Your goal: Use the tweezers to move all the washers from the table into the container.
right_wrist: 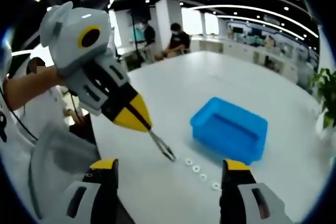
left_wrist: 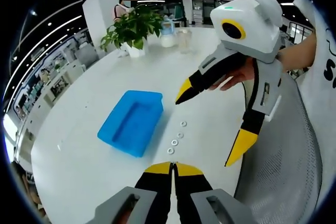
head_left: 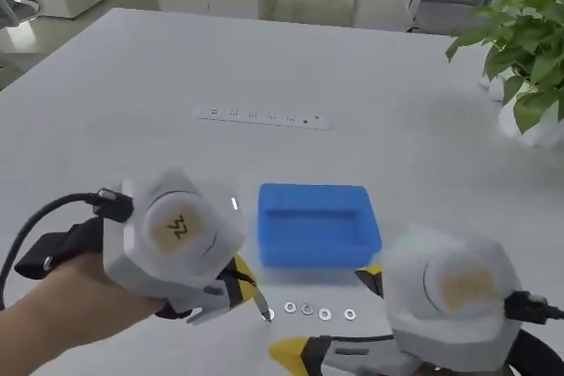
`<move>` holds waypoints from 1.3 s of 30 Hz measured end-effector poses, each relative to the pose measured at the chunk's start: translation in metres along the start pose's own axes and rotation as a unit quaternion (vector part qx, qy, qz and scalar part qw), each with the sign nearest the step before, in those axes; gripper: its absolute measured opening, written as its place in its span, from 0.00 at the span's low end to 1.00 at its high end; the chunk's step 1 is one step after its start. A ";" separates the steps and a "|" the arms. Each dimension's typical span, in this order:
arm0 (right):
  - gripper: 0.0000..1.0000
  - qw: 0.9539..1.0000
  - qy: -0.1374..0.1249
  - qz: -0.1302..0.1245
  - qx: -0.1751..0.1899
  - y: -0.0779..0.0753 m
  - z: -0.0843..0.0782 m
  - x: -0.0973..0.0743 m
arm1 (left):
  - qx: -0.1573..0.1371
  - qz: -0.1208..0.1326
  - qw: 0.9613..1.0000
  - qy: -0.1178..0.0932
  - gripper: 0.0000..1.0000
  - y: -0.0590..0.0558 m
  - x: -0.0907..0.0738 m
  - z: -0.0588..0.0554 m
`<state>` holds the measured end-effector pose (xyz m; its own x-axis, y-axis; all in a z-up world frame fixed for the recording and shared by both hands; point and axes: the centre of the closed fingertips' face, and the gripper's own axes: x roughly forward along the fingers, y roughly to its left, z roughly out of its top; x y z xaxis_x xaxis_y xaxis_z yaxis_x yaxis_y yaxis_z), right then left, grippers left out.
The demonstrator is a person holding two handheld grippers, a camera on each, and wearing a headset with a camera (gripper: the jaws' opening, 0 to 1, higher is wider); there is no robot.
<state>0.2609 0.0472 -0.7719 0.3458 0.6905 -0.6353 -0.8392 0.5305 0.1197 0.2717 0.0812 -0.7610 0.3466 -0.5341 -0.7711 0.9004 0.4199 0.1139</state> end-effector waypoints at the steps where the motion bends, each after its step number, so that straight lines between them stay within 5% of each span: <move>1: 0.74 1.000 0.004 0.018 -0.011 0.005 0.000 0.003 | 0.002 -0.003 1.000 0.002 0.00 0.000 0.000 0.000; 2: 0.69 0.999 0.013 0.041 -0.029 0.010 -0.001 0.008 | 0.004 -0.005 1.000 0.005 0.00 0.000 0.000 0.001; 6: 0.61 0.995 0.033 0.047 -0.079 0.002 -0.001 0.029 | 0.016 -0.016 1.000 0.009 0.00 0.001 0.001 0.005; 8: 0.50 0.991 0.057 0.075 -0.098 0.004 -0.007 0.035 | 0.020 -0.020 1.000 0.009 0.00 0.000 0.002 0.006; 10: 0.39 0.989 0.046 0.081 -0.112 0.001 -0.004 0.044 | 0.022 -0.025 0.999 0.009 0.00 -0.001 0.002 0.007; 14: 0.27 0.985 0.063 0.114 -0.109 0.000 -0.010 0.055 | 0.025 -0.029 0.999 0.011 0.00 -0.002 0.002 0.007; 20: 0.13 0.981 0.062 0.131 -0.125 0.001 -0.008 0.063 | 0.024 -0.032 0.999 0.010 0.00 -0.003 0.003 0.007; 31: 0.08 0.980 0.058 0.146 -0.120 -0.002 -0.008 0.065 | 0.026 -0.029 0.999 0.009 0.00 0.000 0.008 0.013; 39: 0.05 0.980 0.061 0.133 -0.132 -0.003 -0.008 0.064 | 0.030 -0.016 0.999 0.008 0.00 0.002 0.012 0.017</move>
<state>0.2818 0.0858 -0.8186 0.0609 0.7146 -0.6968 -0.9779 0.1827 0.1019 0.2823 0.0635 -0.7590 0.3130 -0.5342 -0.7853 0.9253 0.3578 0.1254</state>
